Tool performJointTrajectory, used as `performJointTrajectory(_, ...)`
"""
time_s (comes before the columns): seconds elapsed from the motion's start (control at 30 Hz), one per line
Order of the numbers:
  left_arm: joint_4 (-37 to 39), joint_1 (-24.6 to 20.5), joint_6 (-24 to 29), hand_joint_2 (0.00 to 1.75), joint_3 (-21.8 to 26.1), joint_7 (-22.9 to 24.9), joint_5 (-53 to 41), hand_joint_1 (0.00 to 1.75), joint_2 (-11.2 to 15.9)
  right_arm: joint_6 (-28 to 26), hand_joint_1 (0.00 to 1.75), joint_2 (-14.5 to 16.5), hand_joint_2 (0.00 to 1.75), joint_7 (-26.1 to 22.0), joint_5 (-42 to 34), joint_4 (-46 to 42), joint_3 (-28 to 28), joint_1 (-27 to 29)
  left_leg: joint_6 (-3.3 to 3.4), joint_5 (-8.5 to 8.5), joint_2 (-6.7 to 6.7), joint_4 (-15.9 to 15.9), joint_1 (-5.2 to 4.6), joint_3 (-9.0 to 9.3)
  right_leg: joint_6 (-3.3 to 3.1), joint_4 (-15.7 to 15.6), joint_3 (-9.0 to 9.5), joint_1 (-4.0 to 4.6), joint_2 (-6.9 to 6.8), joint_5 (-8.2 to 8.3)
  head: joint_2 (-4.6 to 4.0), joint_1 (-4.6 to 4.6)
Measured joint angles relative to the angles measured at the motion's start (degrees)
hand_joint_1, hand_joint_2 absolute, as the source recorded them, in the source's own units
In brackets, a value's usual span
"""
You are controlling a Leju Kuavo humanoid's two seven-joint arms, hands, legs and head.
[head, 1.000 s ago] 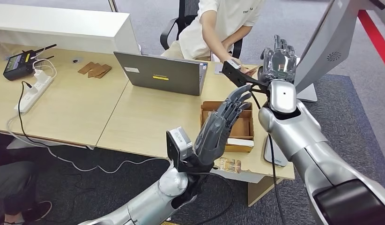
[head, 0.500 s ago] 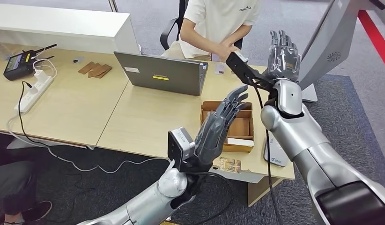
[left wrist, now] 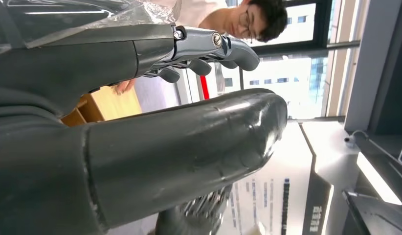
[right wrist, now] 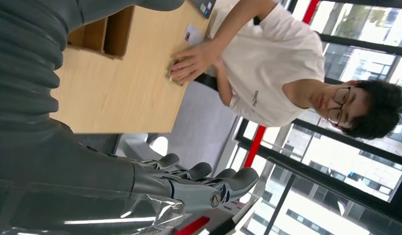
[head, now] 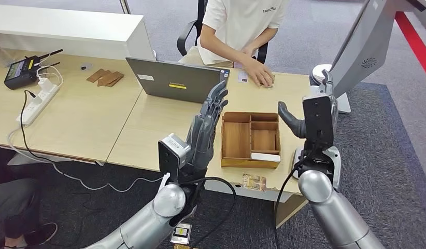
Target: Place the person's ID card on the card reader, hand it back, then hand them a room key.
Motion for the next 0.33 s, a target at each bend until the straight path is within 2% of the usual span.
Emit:
performJointTrajectory(0.2, -3.29, 1.47, 0.59, 0.0, 1.92, 1.26, -2.02, 0.0, 2.18, -0.05, 0.0, -0.88, 1.75, -7.51, -7.54, -11.31, -4.68, 11.63, 0.0, 0.0, -0.02, -0.01, 0.0, -0.01, 0.0, 0.0, 0.01, 0.0, -0.01, -0.01, 0.0, 0.0)
performJointTrajectory(0.33, -4.62, 1.75, 0.31, 0.0, 2.27, 1.49, -2.22, 0.0, 3.12, -0.03, 0.0, -0.84, 1.75, -11.03, -11.5, -16.21, -7.94, 16.73, 0.0, 0.0, -0.02, -0.01, -0.01, -0.02, 0.0, 0.0, 0.01, -0.01, -0.01, -0.01, 0.0, 0.01)
